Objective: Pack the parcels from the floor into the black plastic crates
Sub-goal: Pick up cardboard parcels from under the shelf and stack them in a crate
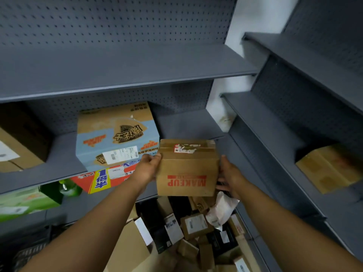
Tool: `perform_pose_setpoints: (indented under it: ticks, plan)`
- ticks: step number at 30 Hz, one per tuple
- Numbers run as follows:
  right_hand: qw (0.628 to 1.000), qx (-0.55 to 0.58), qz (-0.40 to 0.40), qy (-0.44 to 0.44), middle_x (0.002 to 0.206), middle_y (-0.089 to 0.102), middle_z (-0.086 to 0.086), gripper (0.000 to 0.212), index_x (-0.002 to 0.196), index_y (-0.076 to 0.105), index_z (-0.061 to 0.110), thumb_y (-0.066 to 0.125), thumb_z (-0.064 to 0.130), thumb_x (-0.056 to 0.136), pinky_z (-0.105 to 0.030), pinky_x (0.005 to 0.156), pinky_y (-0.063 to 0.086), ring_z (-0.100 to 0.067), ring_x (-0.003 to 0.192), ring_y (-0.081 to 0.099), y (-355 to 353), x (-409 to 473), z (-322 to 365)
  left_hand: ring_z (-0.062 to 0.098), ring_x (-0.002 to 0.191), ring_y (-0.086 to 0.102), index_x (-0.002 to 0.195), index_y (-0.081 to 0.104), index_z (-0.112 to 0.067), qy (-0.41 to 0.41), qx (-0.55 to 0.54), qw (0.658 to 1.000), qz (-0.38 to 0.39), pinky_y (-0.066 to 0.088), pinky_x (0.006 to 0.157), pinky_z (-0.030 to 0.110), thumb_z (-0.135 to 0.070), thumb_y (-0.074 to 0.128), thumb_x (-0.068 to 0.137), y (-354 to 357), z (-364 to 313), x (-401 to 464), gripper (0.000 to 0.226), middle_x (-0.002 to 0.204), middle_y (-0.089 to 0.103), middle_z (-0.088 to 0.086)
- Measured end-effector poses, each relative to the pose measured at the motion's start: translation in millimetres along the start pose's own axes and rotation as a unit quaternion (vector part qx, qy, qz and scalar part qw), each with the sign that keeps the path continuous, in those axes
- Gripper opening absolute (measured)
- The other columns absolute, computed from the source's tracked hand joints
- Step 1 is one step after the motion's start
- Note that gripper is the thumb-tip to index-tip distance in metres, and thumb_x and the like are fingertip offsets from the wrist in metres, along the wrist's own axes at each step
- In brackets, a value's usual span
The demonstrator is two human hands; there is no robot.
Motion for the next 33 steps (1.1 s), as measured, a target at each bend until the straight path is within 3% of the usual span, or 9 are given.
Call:
perform_pose_setpoints:
  ticks: [4, 7, 10, 14, 20, 23, 26, 30, 33]
  plan:
    - [1.000, -0.002, 0.015, -0.026, 0.102, 0.064, -0.002, 0.037, 0.099, 0.056, 0.030, 0.030, 0.056, 0.097, -0.033, 0.066, 0.051, -0.022, 0.097, 0.062, 3, -31, 8, 0.022, 0.083, 0.058, 0.108, 0.043, -0.016, 0.009, -0.010, 1.000, 0.010, 0.051, 0.082, 0.041, -0.019, 0.048, 0.097, -9, -9, -22, 0.012, 0.101, 0.058, 0.009]
    - [0.998, 0.008, 0.024, -0.049, 0.101, 0.061, 0.003, 0.017, 0.111, 0.050, 0.034, 0.038, 0.038, 0.100, -0.034, 0.068, 0.050, -0.022, 0.096, 0.059, 3, -48, 12, 0.025, 0.092, 0.058, 0.137, 0.036, -0.017, 0.027, 0.010, 0.998, 0.055, 0.050, 0.083, 0.037, 0.001, 0.048, 0.089, -12, -10, -35, 0.053, 0.095, 0.057, 0.004]
    - [0.998, 0.017, 0.022, -0.060, 0.119, 0.058, -0.002, 0.040, 0.130, 0.043, 0.031, 0.045, 0.011, 0.095, -0.038, 0.076, 0.049, -0.026, 0.107, 0.055, 2, -58, 12, 0.019, 0.087, 0.055, 0.149, 0.018, -0.026, 0.058, 0.077, 0.991, 0.091, 0.050, 0.071, 0.026, 0.014, 0.050, 0.081, -15, -13, -53, 0.085, 0.106, 0.057, 0.009]
    - [0.998, 0.033, 0.001, -0.061, 0.125, 0.056, -0.017, 0.023, 0.109, 0.053, 0.021, 0.045, 0.008, 0.091, -0.043, 0.078, 0.051, -0.034, 0.107, 0.057, -1, -66, 11, 0.034, 0.109, 0.055, 0.147, 0.006, -0.046, 0.073, 0.131, 0.984, 0.096, 0.051, 0.065, 0.025, 0.003, 0.062, 0.063, -20, -9, -62, 0.112, 0.134, 0.045, 0.020]
    - [0.992, 0.118, 0.050, -0.014, 0.098, 0.066, -0.011, 0.057, 0.096, 0.065, 0.019, 0.040, 0.069, 0.086, -0.055, 0.097, 0.044, -0.029, 0.098, 0.060, -1, -75, 7, 0.021, 0.110, 0.054, 0.138, 0.025, -0.032, 0.105, 0.040, 0.987, 0.119, 0.050, 0.089, 0.035, 0.006, 0.069, 0.072, -12, -16, -91, 0.087, 0.123, 0.047, -0.005]
    - [0.990, 0.131, 0.045, -0.032, 0.088, 0.068, -0.010, 0.041, 0.089, 0.067, 0.017, 0.046, 0.052, 0.092, -0.051, 0.090, 0.048, -0.027, 0.083, 0.062, -6, -82, 10, 0.021, 0.111, 0.056, 0.119, 0.031, -0.024, 0.103, -0.021, 0.988, 0.114, 0.049, 0.095, 0.039, -0.011, 0.077, 0.072, -4, -15, -102, 0.067, 0.120, 0.048, -0.005]
    - [0.991, 0.108, 0.061, -0.050, 0.097, 0.070, -0.011, 0.035, 0.108, 0.067, 0.015, 0.048, 0.040, 0.092, -0.047, 0.087, 0.050, -0.028, 0.089, 0.063, -12, -87, 8, 0.021, 0.106, 0.058, 0.113, 0.033, -0.022, 0.101, -0.066, 0.991, 0.056, 0.050, 0.089, 0.036, -0.019, 0.068, 0.084, 0, -12, -114, 0.045, 0.118, 0.050, -0.002]
    - [0.990, 0.071, 0.073, -0.098, 0.108, 0.066, -0.007, 0.026, 0.121, 0.055, 0.022, 0.046, 0.023, 0.097, -0.041, 0.077, 0.055, -0.027, 0.094, 0.063, -20, -89, 4, 0.016, 0.106, 0.055, 0.125, 0.033, -0.019, 0.114, -0.056, 0.992, -0.016, 0.048, 0.082, 0.025, -0.010, 0.064, 0.087, 3, -1, -129, 0.049, 0.123, 0.050, 0.000]
    - [0.988, 0.032, 0.089, -0.119, 0.111, 0.064, -0.007, 0.031, 0.123, 0.053, 0.019, 0.046, 0.011, 0.095, -0.033, 0.068, 0.052, -0.022, 0.090, 0.062, -11, -96, 2, 0.017, 0.108, 0.052, 0.135, 0.030, -0.018, 0.100, -0.048, 0.993, -0.045, 0.046, 0.096, 0.036, 0.002, 0.061, 0.085, 1, 20, -142, 0.062, 0.123, 0.052, 0.000]
Point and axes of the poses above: each hand's wrist, its own x-axis towards the middle knuckle, its own y-axis out of the palm, z = x × y, the point moved 7 cm from there along x, towards the middle knuckle
